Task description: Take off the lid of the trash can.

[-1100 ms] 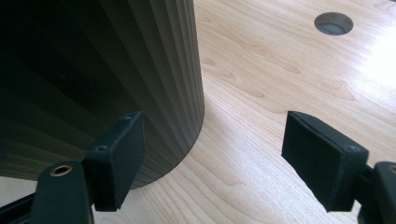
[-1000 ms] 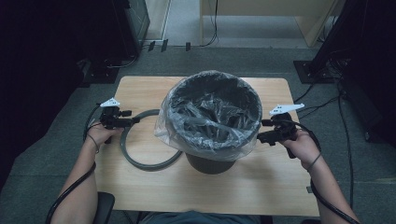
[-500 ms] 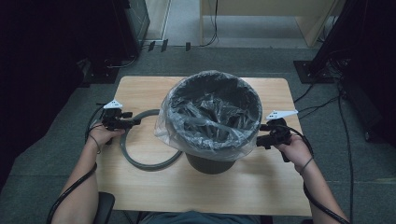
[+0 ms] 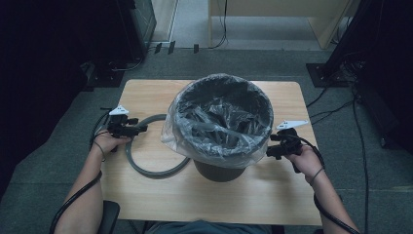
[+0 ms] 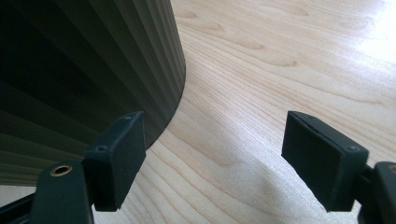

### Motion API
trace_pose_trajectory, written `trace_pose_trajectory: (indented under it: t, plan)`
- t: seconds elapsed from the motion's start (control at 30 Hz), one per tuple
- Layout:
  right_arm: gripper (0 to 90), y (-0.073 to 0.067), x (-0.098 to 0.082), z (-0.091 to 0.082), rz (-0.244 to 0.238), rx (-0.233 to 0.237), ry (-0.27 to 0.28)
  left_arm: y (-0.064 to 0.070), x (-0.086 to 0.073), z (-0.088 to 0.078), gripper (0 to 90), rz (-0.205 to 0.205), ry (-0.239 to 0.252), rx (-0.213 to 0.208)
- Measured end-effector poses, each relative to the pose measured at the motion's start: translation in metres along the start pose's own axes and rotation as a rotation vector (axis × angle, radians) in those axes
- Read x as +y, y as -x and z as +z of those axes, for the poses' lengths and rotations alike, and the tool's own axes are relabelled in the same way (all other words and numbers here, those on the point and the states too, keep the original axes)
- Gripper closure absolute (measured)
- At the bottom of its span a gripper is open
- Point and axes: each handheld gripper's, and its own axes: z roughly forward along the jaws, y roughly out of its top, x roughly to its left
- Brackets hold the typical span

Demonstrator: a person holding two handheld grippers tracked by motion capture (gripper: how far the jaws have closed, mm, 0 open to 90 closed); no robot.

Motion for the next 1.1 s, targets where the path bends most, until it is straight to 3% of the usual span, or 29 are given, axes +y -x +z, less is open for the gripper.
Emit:
trace_pose_trajectory:
  t: [0.4, 0.67, 0.9, 1.1]
  plan:
    - [22.0, 0.002, -0.01, 0.019, -0.009, -0.021, -0.031, 0.002, -0.001, 0.001, 30.1, 0.021, 0.007, 0.012]
    - [22.0, -0.001, -0.017, 0.03, -0.015, -0.039, -0.049, 0.003, -0.001, 0.002, 28.0, 0.011, 0.008, 0.011]
    - [21.9, 0.0, -0.02, 0.033, -0.01, -0.076, -0.001, 0.005, -0.001, 0.003, 26.3, 0.031, -0.001, 0.024]
    - [20.7, 0.002, -0.025, 0.036, -0.057, -0.096, 0.005, 0.007, 0.0, 0.004, 26.4, 0.039, -0.003, 0.042]
